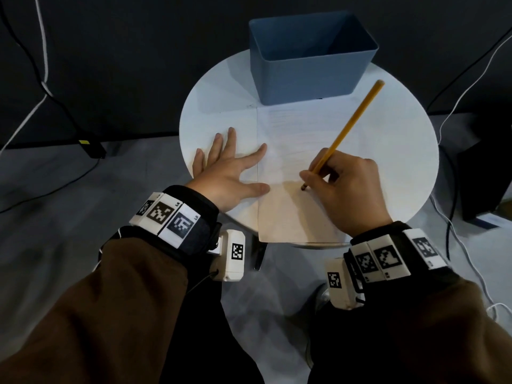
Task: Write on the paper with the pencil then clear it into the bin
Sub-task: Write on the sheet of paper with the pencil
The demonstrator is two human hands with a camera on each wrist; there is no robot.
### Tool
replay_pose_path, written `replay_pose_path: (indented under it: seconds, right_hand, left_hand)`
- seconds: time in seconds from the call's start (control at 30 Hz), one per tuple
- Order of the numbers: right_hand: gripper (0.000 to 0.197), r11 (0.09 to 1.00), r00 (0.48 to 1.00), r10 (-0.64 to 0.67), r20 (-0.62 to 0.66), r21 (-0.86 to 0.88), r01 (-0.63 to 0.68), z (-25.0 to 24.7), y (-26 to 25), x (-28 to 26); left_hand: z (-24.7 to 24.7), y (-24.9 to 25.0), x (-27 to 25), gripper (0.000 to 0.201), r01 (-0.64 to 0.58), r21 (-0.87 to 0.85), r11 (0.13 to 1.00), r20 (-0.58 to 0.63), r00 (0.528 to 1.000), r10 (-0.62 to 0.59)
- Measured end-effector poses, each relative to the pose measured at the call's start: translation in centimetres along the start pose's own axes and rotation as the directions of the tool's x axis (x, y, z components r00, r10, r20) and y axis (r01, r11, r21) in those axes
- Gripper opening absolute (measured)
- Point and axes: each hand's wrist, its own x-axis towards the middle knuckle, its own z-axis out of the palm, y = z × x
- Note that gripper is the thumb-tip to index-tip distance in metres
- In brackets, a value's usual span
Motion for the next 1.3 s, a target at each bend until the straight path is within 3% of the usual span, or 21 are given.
replay_pose_path:
  seconds: [0.17, 0.4, 0.6, 0.83, 1.1, 1.3]
  right_hand:
    - [0.015, 0.999, 0.993, 0.036, -0.117, -0.016, -0.038, -1.8, 1.3, 0.3]
    - [0.017, 1.0, 1.0, -0.019, -0.024, 0.005, 0.019, 0.6, -0.4, -0.1]
    - [0.016, 0.996, 0.992, 0.066, -0.105, -0.06, -0.073, -2.0, 1.4, 0.0]
    - [0.016, 1.0, 0.999, 0.003, -0.043, 0.029, -0.002, 0.3, -0.6, 0.0]
    - [0.018, 0.989, 0.986, 0.121, -0.115, -0.074, -0.13, -2.1, 2.0, 0.1]
    - [0.017, 0.998, 0.995, 0.067, -0.073, -0.009, -0.068, -1.1, 1.0, -0.2]
  left_hand:
    - [0.0, 0.0, -0.1, 0.074, -0.005, 0.01, 1.0, -0.002, 1.0, 0.005]
    - [-0.1, 0.1, -0.1, 0.074, 0.0, -0.003, 1.0, -0.003, 1.0, 0.0]
    - [-0.1, 0.1, -0.1, 0.074, 0.0, 0.007, 1.0, -0.002, 1.0, 0.0]
    - [-0.1, 0.2, -0.1, 0.075, 0.003, 0.003, 1.0, -0.006, 1.0, -0.003]
    - [-0.2, 0.3, -0.2, 0.074, 0.005, 0.012, 1.0, 0.005, 1.0, -0.006]
    - [-0.1, 0.3, -0.3, 0.074, 0.005, 0.002, 1.0, 0.01, 1.0, -0.005]
